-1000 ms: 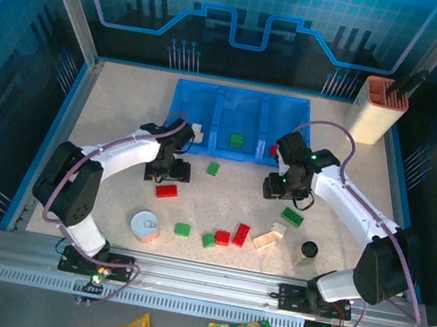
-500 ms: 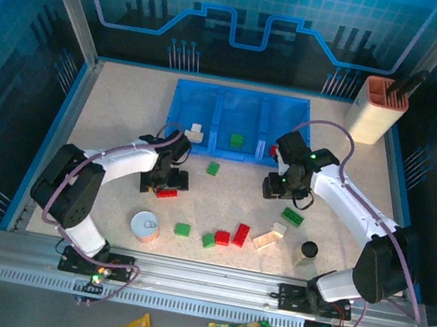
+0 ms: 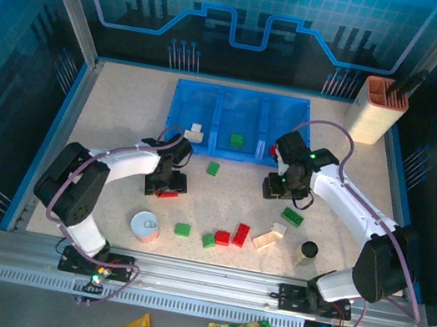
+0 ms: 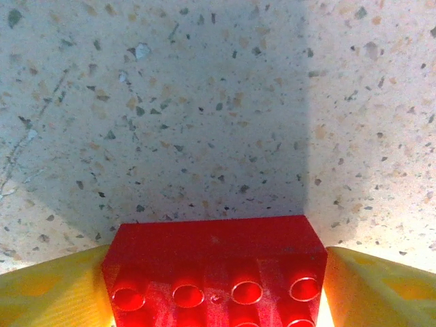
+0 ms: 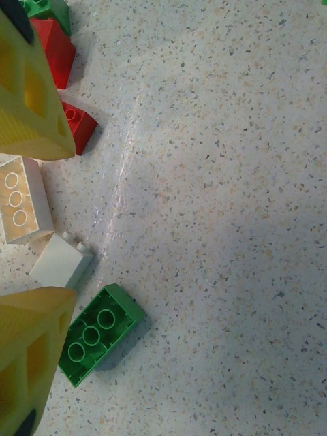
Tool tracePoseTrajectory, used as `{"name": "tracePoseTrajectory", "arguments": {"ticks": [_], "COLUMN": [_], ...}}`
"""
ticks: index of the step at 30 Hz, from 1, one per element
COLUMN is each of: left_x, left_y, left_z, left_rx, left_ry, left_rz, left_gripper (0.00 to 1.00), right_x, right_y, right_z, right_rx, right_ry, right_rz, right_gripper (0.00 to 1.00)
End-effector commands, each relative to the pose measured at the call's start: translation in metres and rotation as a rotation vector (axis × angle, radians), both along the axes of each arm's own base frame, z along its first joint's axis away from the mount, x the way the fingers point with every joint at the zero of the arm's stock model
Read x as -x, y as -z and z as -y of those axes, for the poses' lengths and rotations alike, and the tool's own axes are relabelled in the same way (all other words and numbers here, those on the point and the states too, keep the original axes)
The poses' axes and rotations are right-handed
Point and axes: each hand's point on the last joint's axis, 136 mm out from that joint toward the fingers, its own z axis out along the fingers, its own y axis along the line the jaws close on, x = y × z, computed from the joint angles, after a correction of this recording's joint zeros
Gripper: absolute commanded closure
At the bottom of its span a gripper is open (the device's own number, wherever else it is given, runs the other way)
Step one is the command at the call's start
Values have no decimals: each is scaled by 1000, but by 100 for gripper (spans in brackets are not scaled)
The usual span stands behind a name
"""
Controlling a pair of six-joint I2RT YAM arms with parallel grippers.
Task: Sort the legos into containers by color
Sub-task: Pick up the lego from the middle-left of the table.
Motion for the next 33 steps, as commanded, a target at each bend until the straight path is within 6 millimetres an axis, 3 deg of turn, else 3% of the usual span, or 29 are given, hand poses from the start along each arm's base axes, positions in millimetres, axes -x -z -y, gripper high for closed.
{"name": "tracePoseTrajectory", "arguments": {"ticks": [1,10,18,30,32,33], "left_x": [8,2,-13,-30,-31,-31], "left_y": [5,-4,-22,-76,-88,-94], "left_z": [3,10,38,74,79,80], "left_rx": [11,3,96,236,259,265], "left_ry": [0,70,317,607,648,661], "left_rz": [-26,10,135,395,448,469], "left_gripper": [27,38,44,80,90,99], "right_x": [0,-1,-2,1,1,1], "right_y": [-6,-8,-11,-27,-29,-31], "right_z": [-4,-4,-9,-35,-40,-42], "right_rx": [4,5,-21,-198,-233,-247], "right_ry": [-18,-20,-23,-15,-13,-13], "right_rz": [8,13,17,6,2,2], "right_gripper": [47,47,47,47,47,47]}}
